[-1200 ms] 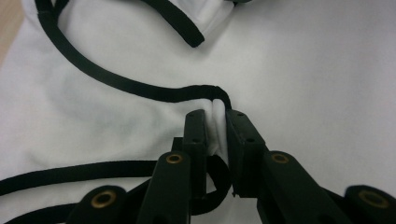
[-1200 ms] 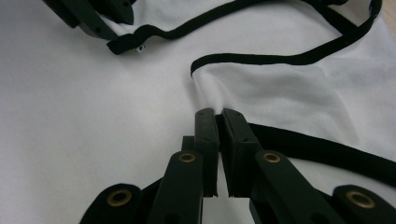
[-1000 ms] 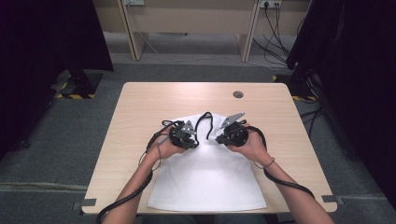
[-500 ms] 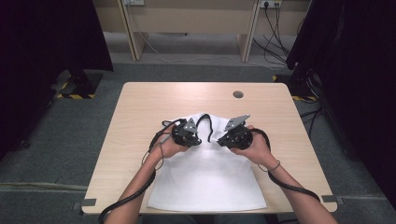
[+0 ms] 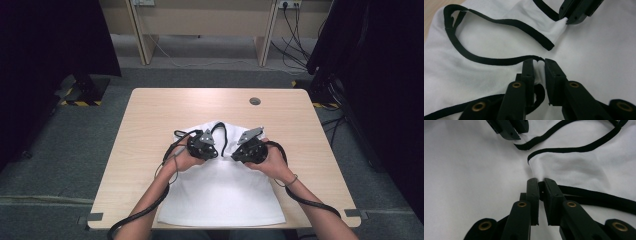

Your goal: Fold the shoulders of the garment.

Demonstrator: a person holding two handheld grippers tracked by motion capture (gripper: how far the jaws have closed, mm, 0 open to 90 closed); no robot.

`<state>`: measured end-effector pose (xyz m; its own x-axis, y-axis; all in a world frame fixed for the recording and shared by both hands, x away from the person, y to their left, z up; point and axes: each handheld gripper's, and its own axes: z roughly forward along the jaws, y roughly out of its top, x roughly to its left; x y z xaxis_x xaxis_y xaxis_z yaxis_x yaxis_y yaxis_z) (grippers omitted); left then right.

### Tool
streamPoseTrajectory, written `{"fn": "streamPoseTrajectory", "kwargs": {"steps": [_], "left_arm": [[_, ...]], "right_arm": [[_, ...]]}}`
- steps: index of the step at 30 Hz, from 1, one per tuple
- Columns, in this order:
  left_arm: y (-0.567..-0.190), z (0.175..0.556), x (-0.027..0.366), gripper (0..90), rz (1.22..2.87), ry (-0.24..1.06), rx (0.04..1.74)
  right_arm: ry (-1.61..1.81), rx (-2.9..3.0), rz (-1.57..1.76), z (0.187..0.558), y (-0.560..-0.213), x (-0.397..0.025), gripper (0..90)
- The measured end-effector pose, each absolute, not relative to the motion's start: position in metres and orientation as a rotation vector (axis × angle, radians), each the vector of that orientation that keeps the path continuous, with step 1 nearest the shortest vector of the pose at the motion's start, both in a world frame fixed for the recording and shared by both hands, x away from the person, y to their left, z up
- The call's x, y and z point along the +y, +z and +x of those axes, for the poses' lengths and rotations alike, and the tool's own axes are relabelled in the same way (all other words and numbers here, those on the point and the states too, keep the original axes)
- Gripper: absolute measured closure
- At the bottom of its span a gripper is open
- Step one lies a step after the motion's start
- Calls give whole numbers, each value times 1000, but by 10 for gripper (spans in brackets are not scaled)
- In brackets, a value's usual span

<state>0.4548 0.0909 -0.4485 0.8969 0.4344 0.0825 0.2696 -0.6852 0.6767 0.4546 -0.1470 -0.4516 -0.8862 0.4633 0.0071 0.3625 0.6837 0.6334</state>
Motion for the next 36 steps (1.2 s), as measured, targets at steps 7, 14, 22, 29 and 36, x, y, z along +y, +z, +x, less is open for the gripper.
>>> {"fn": "streamPoseTrajectory", "kwargs": {"steps": [7, 14, 22, 29, 36], "left_arm": [[-444, 447, 102, 528, 2301, 355, 542], [-441, 441, 117, 387, 2198, 417, 621], [-442, 437, 129, 284, 2120, 439, 694], [-447, 442, 140, 292, 2116, 421, 726], [-443, 467, 168, 312, 2125, 482, 827]], "right_arm": [[1019, 2711, 717, 454, -448, -151, 612], [1081, 2623, 825, 452, -445, -170, 486], [1106, 2534, 937, 450, -445, -201, 449], [1086, 2509, 1009, 453, -452, -220, 446], [999, 2363, 1143, 483, -446, -241, 532]]}}
